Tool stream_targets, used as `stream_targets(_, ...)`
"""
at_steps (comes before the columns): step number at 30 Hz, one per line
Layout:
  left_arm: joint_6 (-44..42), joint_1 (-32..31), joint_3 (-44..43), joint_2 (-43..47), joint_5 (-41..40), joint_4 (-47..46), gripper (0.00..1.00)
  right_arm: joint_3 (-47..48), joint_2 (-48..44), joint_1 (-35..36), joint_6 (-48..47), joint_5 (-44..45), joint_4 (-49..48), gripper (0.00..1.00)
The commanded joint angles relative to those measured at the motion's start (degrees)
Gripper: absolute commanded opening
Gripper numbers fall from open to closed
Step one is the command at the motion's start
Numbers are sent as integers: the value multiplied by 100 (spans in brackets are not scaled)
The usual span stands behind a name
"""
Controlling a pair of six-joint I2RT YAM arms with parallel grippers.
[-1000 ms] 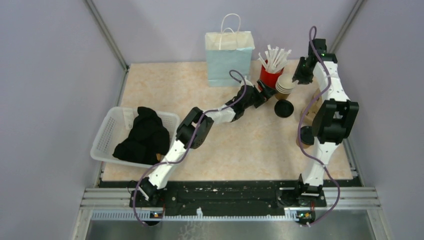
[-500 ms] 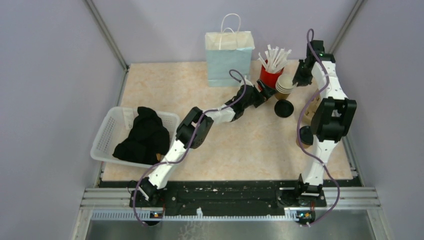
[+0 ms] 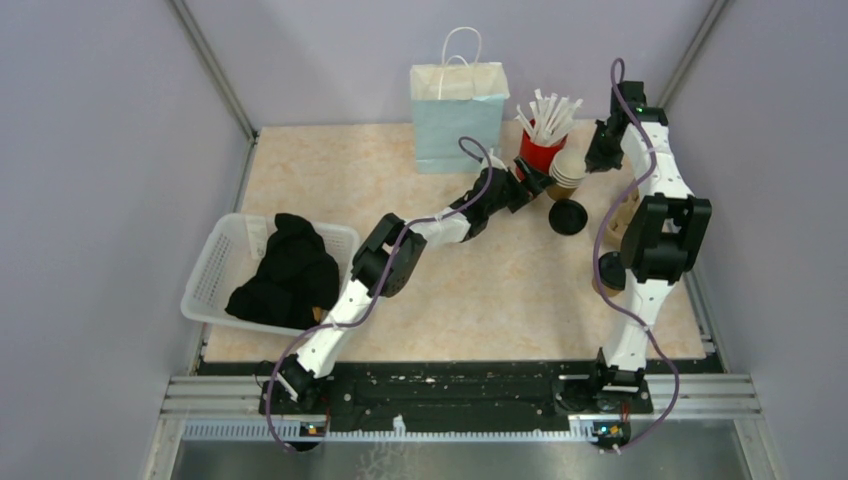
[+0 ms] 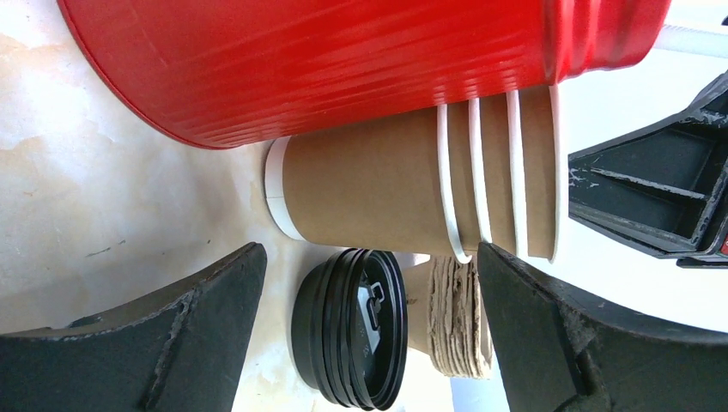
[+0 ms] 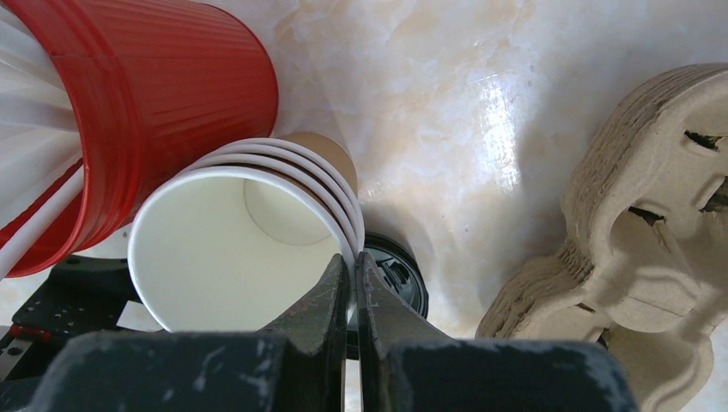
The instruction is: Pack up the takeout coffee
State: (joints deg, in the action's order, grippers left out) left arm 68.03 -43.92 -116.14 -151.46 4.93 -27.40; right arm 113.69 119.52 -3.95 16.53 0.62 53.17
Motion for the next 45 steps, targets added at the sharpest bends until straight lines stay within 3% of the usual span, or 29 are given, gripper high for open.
stream_targets(1,52,29,-197,141,-32,-460,98,91,-96,58,-13,-9,-61,0)
stream_targets(12,105,98,834,513,163,-1727,98,179,-29,60,-1,35,-9,0)
stream_targets(28,195,112,-289,-23,242,-1112,98,91,-45,146,5,1,-34,0)
stream_targets(39,211,198,772,377,294,-1908,98,147,1,147,15,35,1,0)
stream_targets(45,326,226,458,186,351,-1741,95,149,11,143,20,1,1,0)
